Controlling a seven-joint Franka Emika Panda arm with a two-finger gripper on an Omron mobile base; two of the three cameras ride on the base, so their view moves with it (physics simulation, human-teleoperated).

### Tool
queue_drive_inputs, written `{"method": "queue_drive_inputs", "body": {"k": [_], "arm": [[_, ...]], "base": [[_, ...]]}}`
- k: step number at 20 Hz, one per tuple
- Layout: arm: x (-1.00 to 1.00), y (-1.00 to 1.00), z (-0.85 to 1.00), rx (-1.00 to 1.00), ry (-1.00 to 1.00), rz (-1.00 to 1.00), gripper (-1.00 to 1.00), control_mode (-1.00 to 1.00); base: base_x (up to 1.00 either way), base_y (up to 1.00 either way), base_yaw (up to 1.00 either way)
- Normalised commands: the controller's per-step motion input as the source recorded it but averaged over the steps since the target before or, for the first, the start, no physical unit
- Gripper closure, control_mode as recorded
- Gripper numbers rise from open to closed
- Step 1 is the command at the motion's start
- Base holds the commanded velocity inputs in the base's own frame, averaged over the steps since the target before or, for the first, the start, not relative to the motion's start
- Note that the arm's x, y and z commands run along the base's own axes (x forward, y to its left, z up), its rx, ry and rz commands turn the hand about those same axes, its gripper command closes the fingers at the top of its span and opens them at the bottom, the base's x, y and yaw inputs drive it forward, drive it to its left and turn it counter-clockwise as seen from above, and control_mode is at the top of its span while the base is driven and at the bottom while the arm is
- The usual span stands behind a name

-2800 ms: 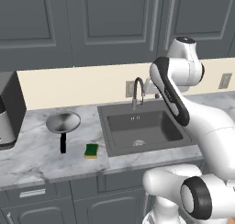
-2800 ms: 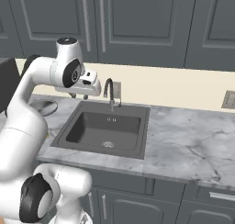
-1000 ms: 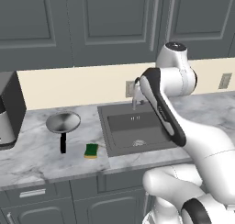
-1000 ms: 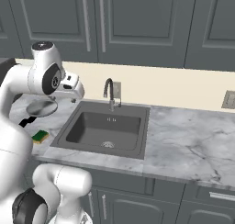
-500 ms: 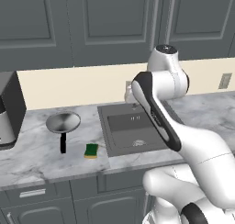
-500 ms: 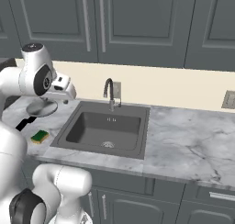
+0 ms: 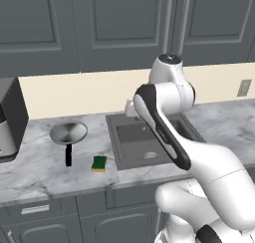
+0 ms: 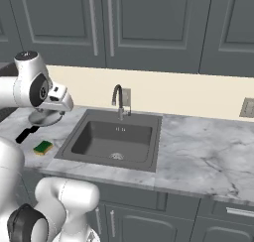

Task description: Pick the pan and sponge and place them into the sink. Then turn on the water.

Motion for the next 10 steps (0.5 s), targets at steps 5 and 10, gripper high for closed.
{"method": "queue_drive_inputs", "body": {"k": [5, 10], "arm": [[0.00, 0.28, -0.12, 0.03, 0.00, 0.01, -1.00, -1.00], [0.00, 0.29, -0.10, 0.02, 0.00, 0.01, -1.00, -1.00]], "base": [[0.00, 0.00, 0.00], [0.00, 0.00, 0.00]]}}
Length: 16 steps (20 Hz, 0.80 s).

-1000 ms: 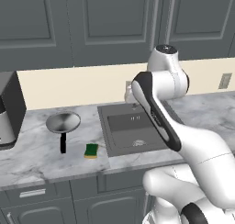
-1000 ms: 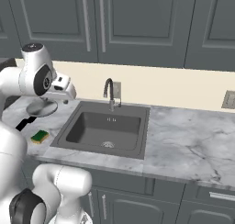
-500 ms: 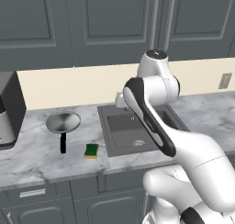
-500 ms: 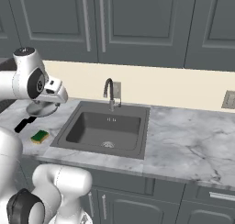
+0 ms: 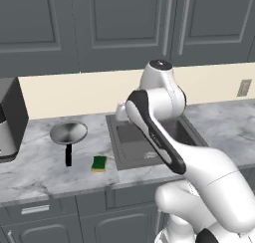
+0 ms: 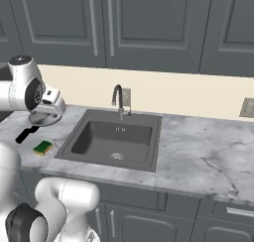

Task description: Pick the pan and sponge and place them into the sink. Then turn on the water.

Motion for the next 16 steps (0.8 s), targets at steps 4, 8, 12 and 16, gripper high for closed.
{"method": "queue_drive_inputs", "body": {"k": [4, 8, 12, 16], "arm": [[-0.02, 0.27, -0.09, 0.01, 0.00, 0.00, -1.00, -1.00], [0.00, 0.27, -0.11, 0.01, 0.00, 0.00, -1.00, -1.00], [0.00, 0.27, -0.10, 0.01, 0.00, 0.00, -1.00, -1.00], [0.00, 0.30, -0.11, 0.01, 0.00, 0.00, -1.00, -1.00]], "base": [[0.00, 0.00, 0.00], [0.00, 0.00, 0.00], [0.00, 0.00, 0.00], [0.00, 0.00, 0.00]]}}
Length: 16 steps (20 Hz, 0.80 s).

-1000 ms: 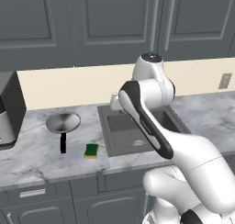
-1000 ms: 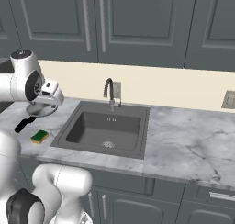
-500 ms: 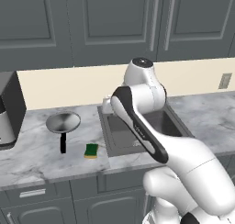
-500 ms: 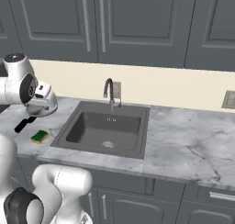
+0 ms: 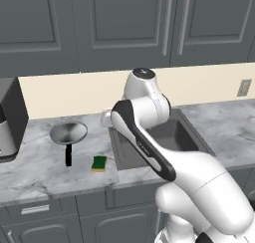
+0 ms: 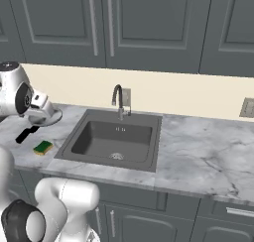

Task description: Pick the pan and sponge and place them into the sink. Then turn on the water.

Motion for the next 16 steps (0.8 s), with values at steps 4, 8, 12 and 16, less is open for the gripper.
{"method": "queue_drive_inputs", "body": {"k": [4, 8, 12, 16], "arm": [[0.00, 0.31, -0.11, 0.01, 0.00, 0.00, -1.00, -1.00], [0.00, 0.29, -0.11, 0.01, 0.00, 0.00, -1.00, -1.00], [0.00, 0.26, -0.12, 0.01, 0.00, 0.00, -1.00, -1.00], [0.00, 0.26, -0.13, 0.01, 0.00, 0.00, -1.00, -1.00]], "base": [[0.00, 0.00, 0.00], [0.00, 0.00, 0.00], [0.00, 0.00, 0.00], [0.00, 0.00, 0.00]]}}
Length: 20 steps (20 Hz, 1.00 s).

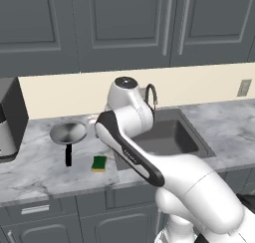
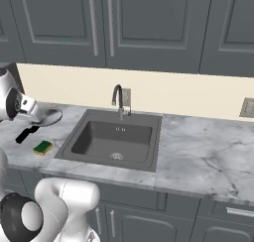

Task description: Pick the pan and sponge and place them into the sink. Then turn on the water.

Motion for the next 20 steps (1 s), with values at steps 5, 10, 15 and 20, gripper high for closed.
{"method": "queue_drive_inputs", "body": {"k": [5, 10, 15, 20], "arm": [[0.00, 0.21, -0.13, 0.01, 0.00, 0.01, -1.00, -1.00], [0.00, 0.19, -0.18, 0.02, 0.00, 0.01, -1.00, -1.00], [0.01, 0.19, -0.20, 0.03, 0.00, 0.02, -1.00, -1.00], [0.04, 0.20, -0.18, 0.03, 0.00, 0.02, -1.00, -1.00]], "base": [[0.00, 0.00, 0.00], [0.00, 0.00, 0.00], [0.00, 0.00, 0.00], [0.00, 0.00, 0.00]]}}
